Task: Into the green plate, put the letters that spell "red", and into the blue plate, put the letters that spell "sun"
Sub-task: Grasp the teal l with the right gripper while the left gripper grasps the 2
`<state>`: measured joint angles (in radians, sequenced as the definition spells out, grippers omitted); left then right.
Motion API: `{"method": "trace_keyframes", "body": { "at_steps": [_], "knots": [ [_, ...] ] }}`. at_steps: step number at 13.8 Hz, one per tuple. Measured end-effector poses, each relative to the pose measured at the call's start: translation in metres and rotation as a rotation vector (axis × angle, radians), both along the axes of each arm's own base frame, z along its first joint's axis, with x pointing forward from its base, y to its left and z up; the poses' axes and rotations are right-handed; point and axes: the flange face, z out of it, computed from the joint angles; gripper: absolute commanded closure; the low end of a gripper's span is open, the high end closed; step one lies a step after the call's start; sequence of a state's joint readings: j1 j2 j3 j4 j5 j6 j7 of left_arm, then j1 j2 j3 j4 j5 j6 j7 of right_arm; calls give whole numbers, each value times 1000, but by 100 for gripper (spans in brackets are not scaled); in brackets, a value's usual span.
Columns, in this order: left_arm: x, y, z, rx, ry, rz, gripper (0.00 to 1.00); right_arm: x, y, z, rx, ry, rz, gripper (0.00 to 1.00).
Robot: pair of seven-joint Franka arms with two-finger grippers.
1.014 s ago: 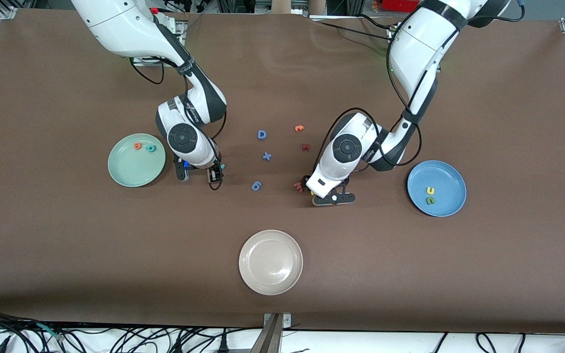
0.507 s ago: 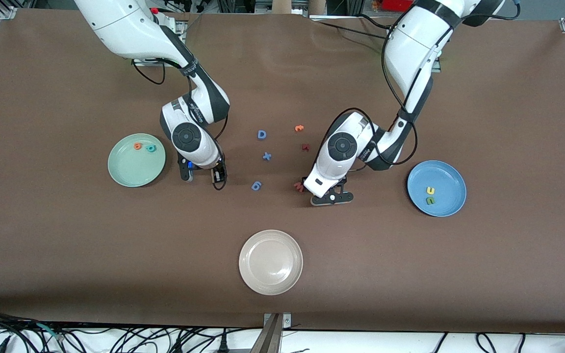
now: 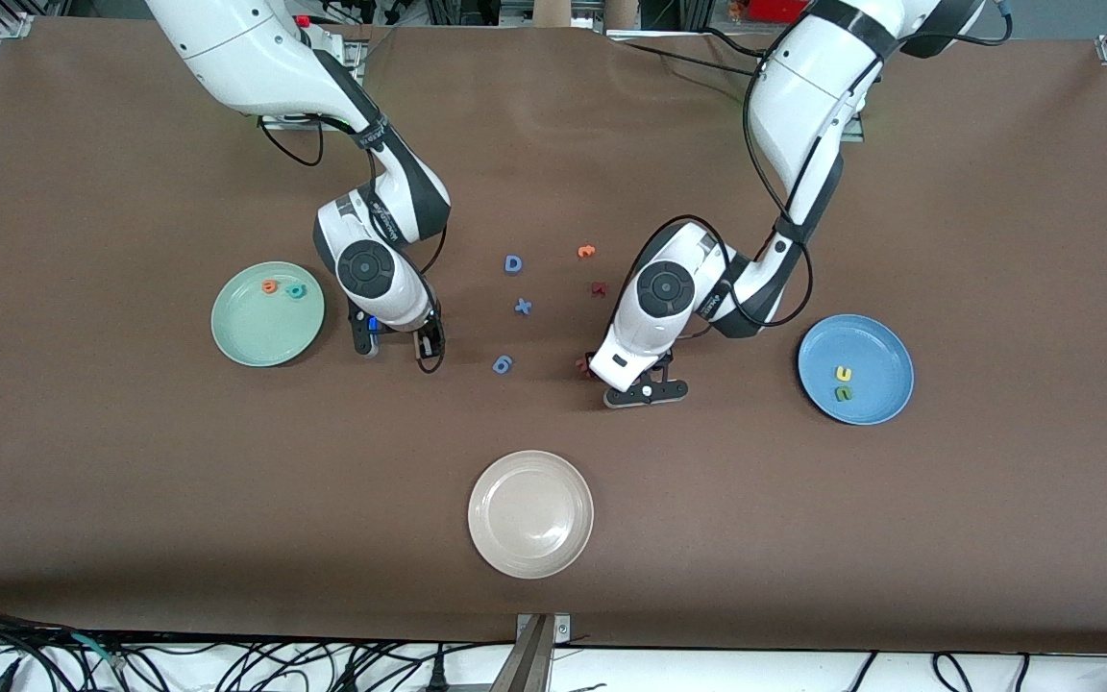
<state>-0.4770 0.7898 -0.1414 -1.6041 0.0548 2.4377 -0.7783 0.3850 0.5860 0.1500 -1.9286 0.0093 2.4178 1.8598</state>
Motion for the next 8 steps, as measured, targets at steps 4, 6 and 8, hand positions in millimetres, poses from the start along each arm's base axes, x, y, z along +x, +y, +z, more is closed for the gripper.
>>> {"method": "trace_keyframes", "body": {
  "at_steps": [4,6,8],
  "knots": [
    [2,1,1,8,-8,-2,82,0,0,0,0,-1,1,79],
    [3,1,2,17,-16,-14,88,0,-1,0,0,-1,2,86],
    [3,1,2,18,-17,-16,95,0,0,0,1,-1,11,88]
  ]
}}
